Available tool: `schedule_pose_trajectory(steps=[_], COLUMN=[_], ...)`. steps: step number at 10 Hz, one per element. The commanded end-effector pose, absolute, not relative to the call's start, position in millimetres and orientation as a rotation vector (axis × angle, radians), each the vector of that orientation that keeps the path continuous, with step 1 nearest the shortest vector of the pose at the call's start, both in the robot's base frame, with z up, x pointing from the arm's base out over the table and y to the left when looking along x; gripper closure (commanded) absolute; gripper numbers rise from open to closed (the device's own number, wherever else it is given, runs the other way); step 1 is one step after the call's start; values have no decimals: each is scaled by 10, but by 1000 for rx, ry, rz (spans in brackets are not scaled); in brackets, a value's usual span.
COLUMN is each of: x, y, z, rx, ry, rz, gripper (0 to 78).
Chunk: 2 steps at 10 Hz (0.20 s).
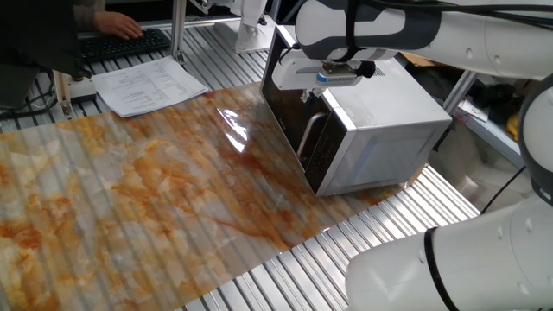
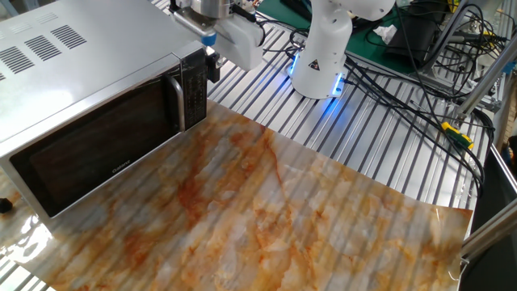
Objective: Close the microwave door
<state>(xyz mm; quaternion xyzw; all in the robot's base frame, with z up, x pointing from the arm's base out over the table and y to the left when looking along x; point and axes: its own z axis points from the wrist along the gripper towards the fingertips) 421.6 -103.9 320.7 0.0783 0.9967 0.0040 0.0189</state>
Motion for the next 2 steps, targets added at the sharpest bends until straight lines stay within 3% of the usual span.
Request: schedule_pose_trajectory(steps=[1,2], x=[4209,4207], y=[-1037,-1038], z=[3229,3229], rx=[218,219], ry=[3081,3081], rz=[17,17], gripper=[776,776])
